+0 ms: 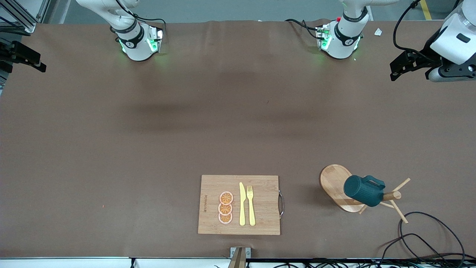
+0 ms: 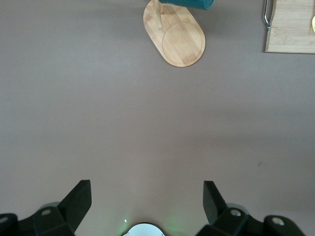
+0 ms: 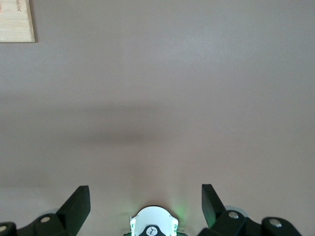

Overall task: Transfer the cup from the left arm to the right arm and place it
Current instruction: 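Move the left gripper toward the teal mug on the mug tree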

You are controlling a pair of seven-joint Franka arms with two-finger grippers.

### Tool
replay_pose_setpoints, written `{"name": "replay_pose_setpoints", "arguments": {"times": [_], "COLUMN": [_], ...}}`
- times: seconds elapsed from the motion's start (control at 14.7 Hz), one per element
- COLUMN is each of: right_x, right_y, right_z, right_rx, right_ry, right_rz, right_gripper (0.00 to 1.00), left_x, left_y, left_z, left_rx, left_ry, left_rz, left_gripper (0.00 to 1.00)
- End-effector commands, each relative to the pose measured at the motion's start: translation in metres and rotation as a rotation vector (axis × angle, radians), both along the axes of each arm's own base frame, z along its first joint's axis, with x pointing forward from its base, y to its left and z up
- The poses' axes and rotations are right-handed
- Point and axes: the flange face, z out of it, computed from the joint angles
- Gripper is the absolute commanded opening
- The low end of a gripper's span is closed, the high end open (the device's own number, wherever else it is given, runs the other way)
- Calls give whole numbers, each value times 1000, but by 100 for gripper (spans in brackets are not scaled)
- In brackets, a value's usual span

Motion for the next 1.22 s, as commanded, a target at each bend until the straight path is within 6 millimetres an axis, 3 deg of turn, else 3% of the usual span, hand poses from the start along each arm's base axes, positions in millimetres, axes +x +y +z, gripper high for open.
{"name": "replay_pose_setpoints", "arguments": {"times": [0.0,0.14,0.27,0.34,0.48,0.75,1.02,1.16], "right_x": [-3,-3,-3,-3,-3,-2,-3,-3], "right_y": [-1,-1,-2,-2,-2,-1,-1,-1], "right_z": [1,1,1,1,1,1,4,5], "right_rx": [-6,-6,-6,-6,-6,-6,-7,-8], "right_ry": [-3,-3,-3,-4,-4,-6,-5,-8], "right_rz": [7,7,6,6,6,7,1,-2], "right_gripper": [100,100,100,100,100,100,100,100], "left_x": [1,1,14,18,30,64,88,106], "left_y": [3,6,10,22,25,52,38,18], "left_z": [6,8,21,21,9,-7,-30,-46], "left_rx": [5,3,-5,-8,-69,-194,-195,-204], "left_ry": [0,-6,-34,-26,1,32,32,8], "left_rz": [-18,-12,1,22,51,206,559,670], "left_gripper": [100,100,100,100,100,100,100,100]}}
